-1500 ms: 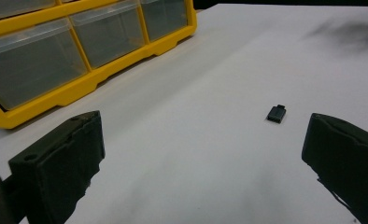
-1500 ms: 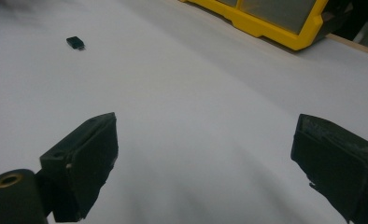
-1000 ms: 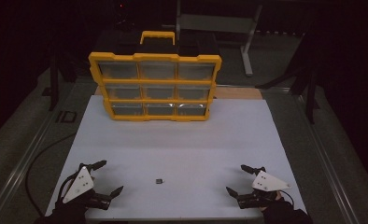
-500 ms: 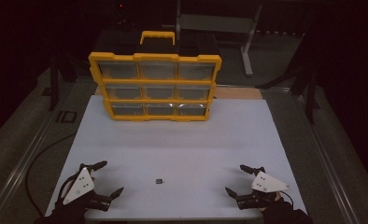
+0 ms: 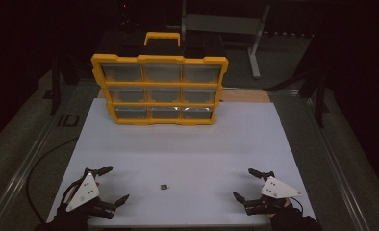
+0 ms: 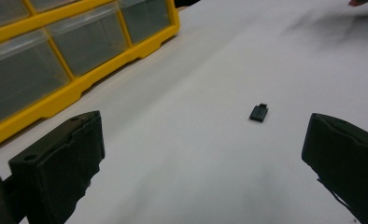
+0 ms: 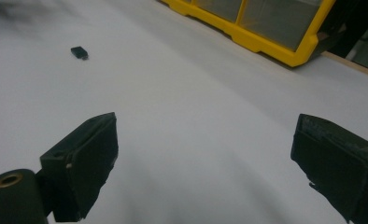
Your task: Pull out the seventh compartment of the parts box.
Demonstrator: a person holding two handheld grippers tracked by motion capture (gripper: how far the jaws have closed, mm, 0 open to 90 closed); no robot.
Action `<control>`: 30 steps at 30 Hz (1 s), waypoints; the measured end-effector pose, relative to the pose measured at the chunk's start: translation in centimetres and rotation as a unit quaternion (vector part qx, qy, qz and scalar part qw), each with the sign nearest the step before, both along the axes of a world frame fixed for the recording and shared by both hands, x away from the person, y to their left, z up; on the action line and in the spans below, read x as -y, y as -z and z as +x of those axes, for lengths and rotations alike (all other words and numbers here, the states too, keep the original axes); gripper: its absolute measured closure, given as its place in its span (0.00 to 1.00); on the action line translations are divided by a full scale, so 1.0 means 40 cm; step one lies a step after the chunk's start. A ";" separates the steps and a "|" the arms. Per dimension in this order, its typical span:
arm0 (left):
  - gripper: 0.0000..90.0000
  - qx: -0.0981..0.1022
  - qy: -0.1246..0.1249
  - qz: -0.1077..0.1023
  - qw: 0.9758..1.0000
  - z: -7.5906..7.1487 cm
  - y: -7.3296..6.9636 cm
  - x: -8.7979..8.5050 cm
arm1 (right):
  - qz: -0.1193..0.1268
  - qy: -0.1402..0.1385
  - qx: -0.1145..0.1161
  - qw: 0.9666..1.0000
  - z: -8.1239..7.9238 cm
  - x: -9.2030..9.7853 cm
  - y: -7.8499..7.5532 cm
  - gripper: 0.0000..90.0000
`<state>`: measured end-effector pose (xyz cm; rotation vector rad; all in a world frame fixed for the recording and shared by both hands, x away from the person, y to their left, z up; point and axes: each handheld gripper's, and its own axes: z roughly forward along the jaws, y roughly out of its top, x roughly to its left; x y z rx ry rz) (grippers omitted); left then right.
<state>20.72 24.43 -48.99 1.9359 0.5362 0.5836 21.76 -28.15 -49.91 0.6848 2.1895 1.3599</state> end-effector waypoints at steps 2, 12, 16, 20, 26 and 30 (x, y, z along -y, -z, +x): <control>0.00 0.000 0.005 0.003 1.000 0.000 -0.008 0.004 | 0.001 0.001 0.001 1.000 0.000 0.001 -0.001 0.08; 0.00 0.022 0.001 0.011 1.000 0.007 -0.060 0.005 | 0.004 0.007 0.006 1.000 0.000 0.003 -0.004 0.08; 0.00 0.031 0.007 0.018 0.999 0.010 -0.084 0.008 | 0.005 0.007 0.006 1.000 0.000 0.003 -0.004 0.08; 0.00 0.038 0.013 0.025 0.999 0.013 -0.106 0.012 | 0.002 0.006 0.009 1.000 -0.001 0.002 -0.005 0.08; 0.00 0.050 0.019 0.031 0.998 0.021 -0.137 0.015 | 0.001 0.004 0.008 1.000 -0.001 0.001 -0.005 0.08; 0.00 0.053 0.019 0.034 0.998 0.025 -0.144 0.017 | 0.002 0.004 0.007 1.000 -0.001 0.001 -0.005 0.08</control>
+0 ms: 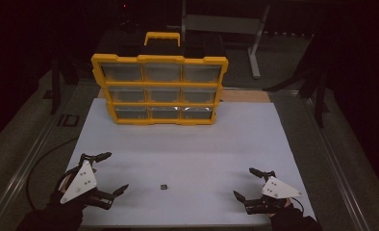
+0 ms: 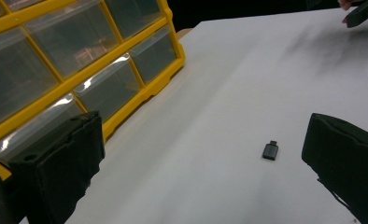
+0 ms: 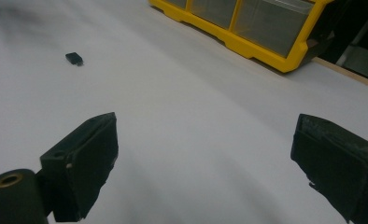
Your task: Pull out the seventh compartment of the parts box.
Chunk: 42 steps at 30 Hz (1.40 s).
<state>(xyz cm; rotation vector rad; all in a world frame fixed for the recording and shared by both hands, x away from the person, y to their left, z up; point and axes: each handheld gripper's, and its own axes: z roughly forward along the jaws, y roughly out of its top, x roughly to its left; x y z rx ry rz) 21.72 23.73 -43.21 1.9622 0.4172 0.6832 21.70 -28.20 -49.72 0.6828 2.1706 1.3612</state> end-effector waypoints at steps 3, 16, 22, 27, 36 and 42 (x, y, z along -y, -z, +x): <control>0.00 0.009 0.003 0.008 1.000 0.008 -0.019 0.006 | 0.000 0.000 0.000 1.000 0.000 0.000 0.000 0.08; 0.00 0.031 0.014 0.027 0.999 0.048 -0.070 0.034 | -0.001 0.000 -0.002 1.000 0.000 -0.001 0.001 0.08; 0.00 0.036 0.017 0.042 0.998 0.072 -0.081 0.050 | -0.002 -0.001 -0.002 1.000 0.000 -0.001 0.001 0.08; 0.00 0.040 0.016 0.049 0.998 0.091 -0.087 0.063 | -0.003 -0.001 -0.003 1.000 0.000 -0.001 0.002 0.08; 0.00 0.047 0.020 0.064 0.997 0.122 -0.091 0.086 | -0.003 -0.002 -0.003 1.000 0.001 -0.001 0.002 0.08; 0.00 0.045 0.018 0.072 0.996 0.141 -0.091 0.094 | -0.002 -0.002 -0.004 1.000 0.001 -0.001 0.002 0.08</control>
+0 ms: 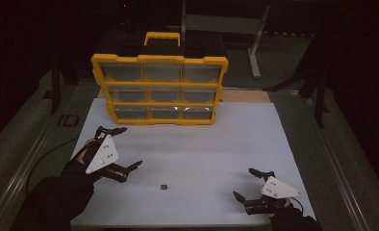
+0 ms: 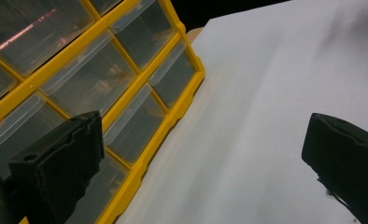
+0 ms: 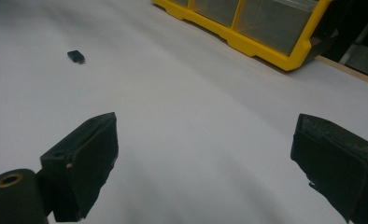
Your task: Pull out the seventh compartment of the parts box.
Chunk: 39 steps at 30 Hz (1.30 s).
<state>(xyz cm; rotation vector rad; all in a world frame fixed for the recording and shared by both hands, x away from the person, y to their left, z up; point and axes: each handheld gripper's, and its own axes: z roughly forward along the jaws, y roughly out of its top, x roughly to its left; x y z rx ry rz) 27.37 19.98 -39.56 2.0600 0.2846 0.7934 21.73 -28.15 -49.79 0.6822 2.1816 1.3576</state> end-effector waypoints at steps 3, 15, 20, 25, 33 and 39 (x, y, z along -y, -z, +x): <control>0.00 -0.007 -0.005 0.001 1.000 0.010 -0.002 0.004 | 0.001 0.000 -0.002 1.000 0.000 -0.001 0.000 0.08; 0.00 0.010 -0.036 0.024 0.999 0.044 0.003 0.024 | 0.003 -0.001 -0.003 1.000 0.001 0.000 0.001 0.08; 0.00 0.012 -0.048 0.029 0.998 0.062 0.011 0.032 | 0.002 -0.003 -0.002 1.000 0.001 0.000 0.001 0.08; 0.00 0.014 -0.052 0.025 0.998 0.080 0.017 0.041 | 0.001 -0.003 -0.002 1.000 0.001 0.000 0.001 0.08; 0.00 0.021 -0.045 0.040 0.998 0.108 0.031 0.061 | 0.001 -0.004 -0.003 1.000 0.001 0.000 0.002 0.08; 0.00 0.030 -0.044 0.052 0.997 0.130 0.039 0.074 | 0.002 -0.005 -0.003 1.000 0.001 0.000 0.002 0.08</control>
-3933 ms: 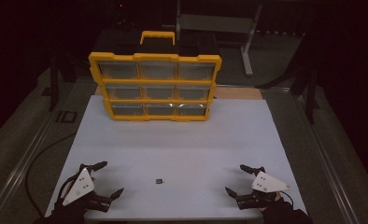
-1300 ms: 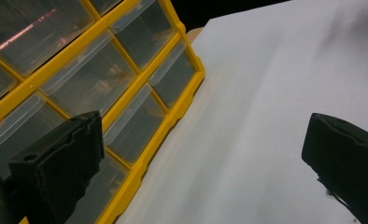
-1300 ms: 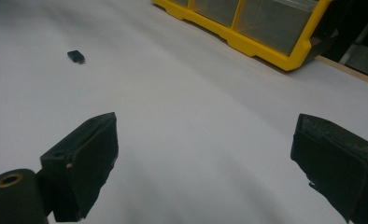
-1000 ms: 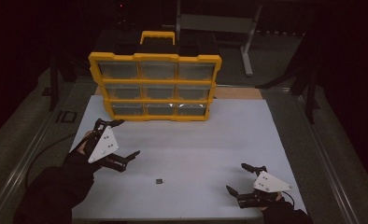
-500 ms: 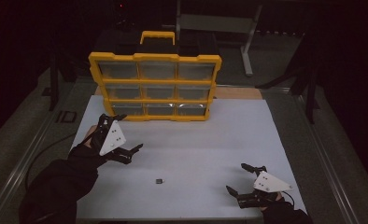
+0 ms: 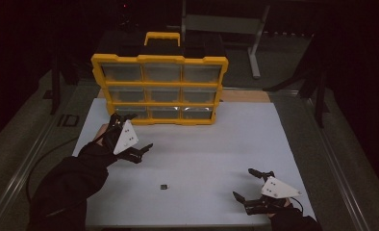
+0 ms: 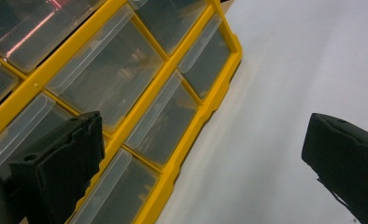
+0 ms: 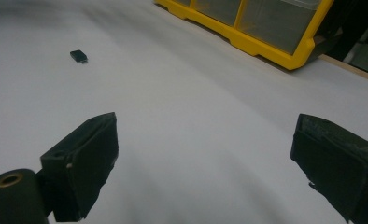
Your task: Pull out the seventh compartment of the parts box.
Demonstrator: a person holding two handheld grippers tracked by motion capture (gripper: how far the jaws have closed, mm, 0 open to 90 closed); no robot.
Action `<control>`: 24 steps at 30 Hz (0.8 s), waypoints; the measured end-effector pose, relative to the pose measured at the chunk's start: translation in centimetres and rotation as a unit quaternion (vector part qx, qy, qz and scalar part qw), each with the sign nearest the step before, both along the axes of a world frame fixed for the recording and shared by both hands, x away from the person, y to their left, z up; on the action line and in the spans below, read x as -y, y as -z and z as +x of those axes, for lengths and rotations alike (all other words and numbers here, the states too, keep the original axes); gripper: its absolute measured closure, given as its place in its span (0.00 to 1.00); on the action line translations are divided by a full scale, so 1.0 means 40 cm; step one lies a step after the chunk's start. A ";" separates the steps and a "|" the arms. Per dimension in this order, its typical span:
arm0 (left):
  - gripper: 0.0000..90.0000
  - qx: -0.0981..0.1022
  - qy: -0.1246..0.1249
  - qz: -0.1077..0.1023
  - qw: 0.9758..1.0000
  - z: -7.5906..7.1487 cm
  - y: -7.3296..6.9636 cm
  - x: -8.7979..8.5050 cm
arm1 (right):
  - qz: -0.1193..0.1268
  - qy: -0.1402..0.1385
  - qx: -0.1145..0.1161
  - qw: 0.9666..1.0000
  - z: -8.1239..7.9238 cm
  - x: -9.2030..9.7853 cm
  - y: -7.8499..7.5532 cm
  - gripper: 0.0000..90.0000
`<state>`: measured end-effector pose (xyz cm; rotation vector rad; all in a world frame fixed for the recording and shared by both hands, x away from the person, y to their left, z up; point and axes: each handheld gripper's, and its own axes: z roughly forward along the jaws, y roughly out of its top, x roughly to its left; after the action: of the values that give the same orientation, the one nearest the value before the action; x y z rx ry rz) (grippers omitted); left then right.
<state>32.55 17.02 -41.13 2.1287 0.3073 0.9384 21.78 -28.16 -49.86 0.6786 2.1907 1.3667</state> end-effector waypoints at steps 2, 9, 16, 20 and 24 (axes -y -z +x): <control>0.00 0.001 -0.001 0.002 1.000 0.007 0.004 0.002 | 0.000 0.000 0.000 1.000 0.000 0.000 0.000 0.08; 0.00 0.005 -0.007 0.019 1.000 0.037 0.015 0.001 | 0.001 -0.001 0.000 1.000 0.000 0.000 0.000 0.08; 0.00 0.008 -0.013 0.043 0.999 0.066 0.021 0.003 | 0.001 0.000 0.000 1.000 0.000 0.000 0.000 0.08; 0.00 0.006 -0.014 0.057 0.998 0.082 0.029 0.004 | 0.001 -0.001 -0.001 1.000 0.000 0.000 0.000 0.08; 0.02 0.008 -0.016 0.067 0.998 0.097 0.038 0.007 | 0.001 -0.001 0.000 1.000 0.000 0.000 0.001 0.08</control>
<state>36.43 16.75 -42.66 2.2435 0.2781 1.0189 21.77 -28.15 -49.88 0.6775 2.1915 1.3691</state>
